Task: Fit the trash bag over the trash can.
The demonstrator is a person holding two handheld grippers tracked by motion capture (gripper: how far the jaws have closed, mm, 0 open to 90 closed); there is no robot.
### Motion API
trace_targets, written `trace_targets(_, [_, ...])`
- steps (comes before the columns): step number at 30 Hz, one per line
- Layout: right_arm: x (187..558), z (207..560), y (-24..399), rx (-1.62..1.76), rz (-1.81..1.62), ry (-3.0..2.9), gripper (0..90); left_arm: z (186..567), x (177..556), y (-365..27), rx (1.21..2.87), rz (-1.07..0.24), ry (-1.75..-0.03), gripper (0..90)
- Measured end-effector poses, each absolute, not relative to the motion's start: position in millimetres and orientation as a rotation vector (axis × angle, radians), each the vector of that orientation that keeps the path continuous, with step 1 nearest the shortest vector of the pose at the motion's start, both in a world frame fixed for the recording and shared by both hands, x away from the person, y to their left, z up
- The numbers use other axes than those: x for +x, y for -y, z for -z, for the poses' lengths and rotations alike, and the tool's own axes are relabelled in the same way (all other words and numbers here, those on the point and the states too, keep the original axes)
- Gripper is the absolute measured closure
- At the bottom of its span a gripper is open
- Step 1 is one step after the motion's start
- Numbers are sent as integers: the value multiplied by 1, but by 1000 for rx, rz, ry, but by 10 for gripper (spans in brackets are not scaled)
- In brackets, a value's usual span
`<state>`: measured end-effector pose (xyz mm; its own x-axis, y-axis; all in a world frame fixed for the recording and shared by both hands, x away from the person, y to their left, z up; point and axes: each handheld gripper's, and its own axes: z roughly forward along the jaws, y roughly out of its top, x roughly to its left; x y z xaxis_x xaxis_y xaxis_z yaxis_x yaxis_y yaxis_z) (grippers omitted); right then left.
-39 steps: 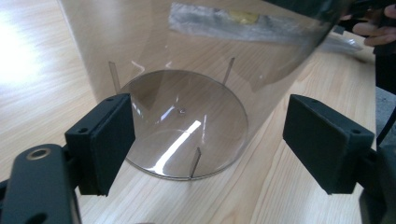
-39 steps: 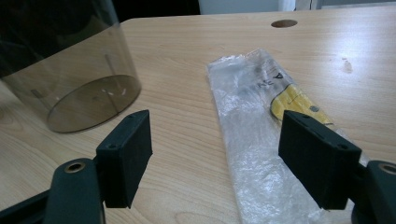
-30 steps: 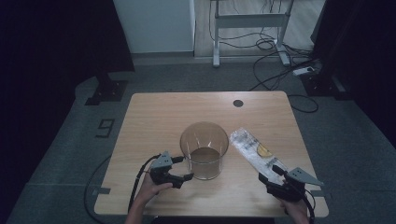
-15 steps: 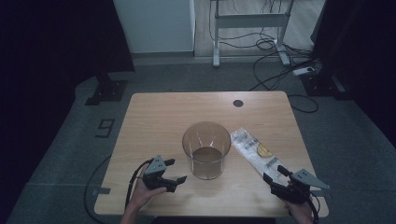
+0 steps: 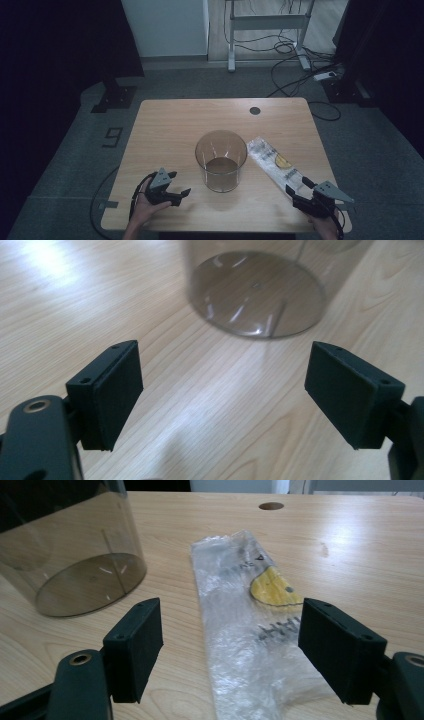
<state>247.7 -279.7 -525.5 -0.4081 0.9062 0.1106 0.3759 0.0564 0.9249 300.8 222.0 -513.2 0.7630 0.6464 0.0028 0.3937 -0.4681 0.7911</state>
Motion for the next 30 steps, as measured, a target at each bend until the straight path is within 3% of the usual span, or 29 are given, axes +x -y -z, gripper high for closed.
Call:
trace_targets(14, [261,531,313,1397,-1189,-1811,261,522,302,-233,2141,-417,-871,154])
trace_targets(30, [295,545,307,1459,-1058,-1916,271,527,305,-234,2168,-412,-889,156])
